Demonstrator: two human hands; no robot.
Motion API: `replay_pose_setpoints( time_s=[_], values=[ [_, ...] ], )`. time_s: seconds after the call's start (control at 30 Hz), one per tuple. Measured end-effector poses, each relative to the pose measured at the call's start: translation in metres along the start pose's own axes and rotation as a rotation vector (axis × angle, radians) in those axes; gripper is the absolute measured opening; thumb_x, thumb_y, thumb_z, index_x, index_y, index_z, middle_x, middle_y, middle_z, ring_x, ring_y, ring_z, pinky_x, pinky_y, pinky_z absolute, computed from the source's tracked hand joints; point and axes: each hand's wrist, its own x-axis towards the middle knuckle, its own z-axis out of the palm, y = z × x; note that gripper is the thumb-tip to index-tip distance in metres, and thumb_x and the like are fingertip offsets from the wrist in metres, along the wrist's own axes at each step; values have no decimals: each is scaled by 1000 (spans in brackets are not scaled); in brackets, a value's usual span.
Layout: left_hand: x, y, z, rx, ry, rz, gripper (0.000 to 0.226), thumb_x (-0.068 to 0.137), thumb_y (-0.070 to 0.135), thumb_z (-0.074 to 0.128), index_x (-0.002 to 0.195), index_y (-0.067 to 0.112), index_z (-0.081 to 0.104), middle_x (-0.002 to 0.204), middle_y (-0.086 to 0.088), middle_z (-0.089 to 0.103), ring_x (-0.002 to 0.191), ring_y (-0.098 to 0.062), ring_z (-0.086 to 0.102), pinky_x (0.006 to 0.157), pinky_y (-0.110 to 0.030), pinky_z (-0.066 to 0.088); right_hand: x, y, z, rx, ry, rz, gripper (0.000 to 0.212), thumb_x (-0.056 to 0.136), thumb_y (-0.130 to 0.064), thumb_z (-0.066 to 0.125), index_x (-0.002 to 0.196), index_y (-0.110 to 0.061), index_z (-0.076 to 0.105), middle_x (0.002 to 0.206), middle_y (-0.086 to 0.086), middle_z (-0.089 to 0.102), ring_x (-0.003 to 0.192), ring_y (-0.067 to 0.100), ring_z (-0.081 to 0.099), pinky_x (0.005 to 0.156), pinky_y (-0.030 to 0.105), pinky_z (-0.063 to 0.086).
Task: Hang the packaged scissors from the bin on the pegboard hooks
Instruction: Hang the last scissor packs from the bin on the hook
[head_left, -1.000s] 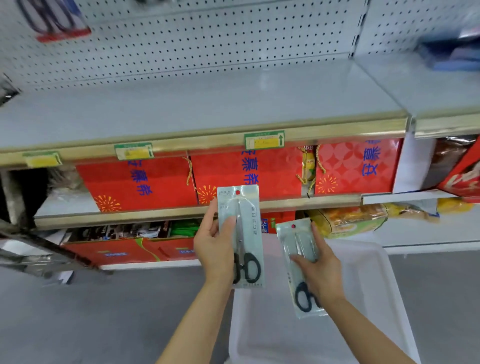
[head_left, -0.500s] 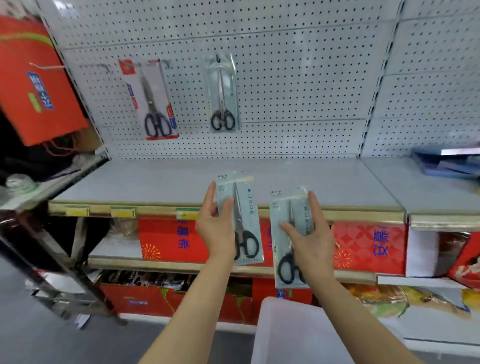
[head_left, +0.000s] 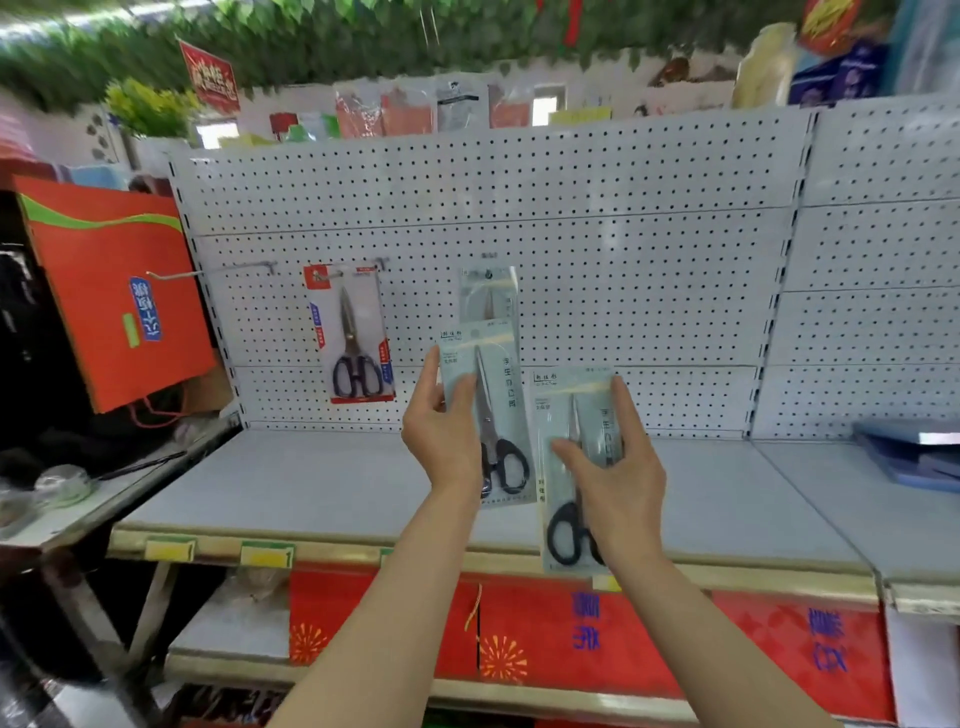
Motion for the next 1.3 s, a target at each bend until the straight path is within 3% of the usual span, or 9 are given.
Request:
replay_pose_setpoints(
  time_s=[0.13,0.27,0.4,0.53,0.67,0.93,1.03,1.2,1.3],
  values=[
    [39,8,26,-1,-75,24,52,87,17,73,133,34,58,124,-23,61,111,-31,60,99,-29,48,34,-8,33,32,49,-36,87,77,-17,80,147,-38,33,114,-44,40,105,-27,44,95,5,35],
    [77,4,48,0,-108,45,52,87,19,73,134,33,58,115,-7,70,91,-13,66,83,-19,53,56,-12,58,44,94,-50,87,78,-18,79,147,-41,32,116,-40,45,114,-4,53,99,20,42],
    [97,1,66,-20,-137,33,52,88,13,71,136,27,58,77,8,61,53,7,49,56,-3,42,72,-12,71,26,102,-71,87,77,-18,79,147,-41,32,125,-26,51,119,1,53,100,23,42],
    [104,-2,76,0,-159,38,51,88,12,70,135,28,58,97,5,71,74,8,61,59,1,43,82,-10,73,5,89,-90,88,77,-20,79,147,-43,31,114,-35,49,111,-3,53,93,19,41],
    [103,-11,80,-37,-136,46,52,87,8,70,134,29,59,112,1,73,93,-9,70,71,-8,53,88,-7,70,0,74,-95,88,77,-19,79,147,-43,30,113,-40,45,108,-4,52,87,15,39],
    [103,-25,81,-13,-79,30,51,88,8,71,134,26,59,99,5,72,66,15,61,60,-3,47,91,-4,67,4,43,-113,89,77,-21,79,147,-44,30,118,-43,42,116,0,52,92,19,42],
    [107,-30,84,26,-76,38,51,87,11,71,134,28,59,102,2,73,60,13,59,55,-4,44,92,-1,66,15,34,-112,89,77,-20,79,147,-44,30,120,-44,41,114,-10,50,92,16,41],
    [109,-35,84,108,-83,55,50,89,17,69,134,35,58,91,18,69,59,6,54,55,-8,45,93,1,70,24,32,-106,88,77,-19,79,145,-46,31,130,-30,48,119,-6,48,96,19,41],
    [113,-41,78,163,-106,68,48,90,23,67,134,40,56,101,18,70,74,5,59,70,-18,51,97,2,78,25,22,-103,87,77,-18,78,146,-45,31,129,-35,46,118,-9,47,93,16,39]
  ],
)
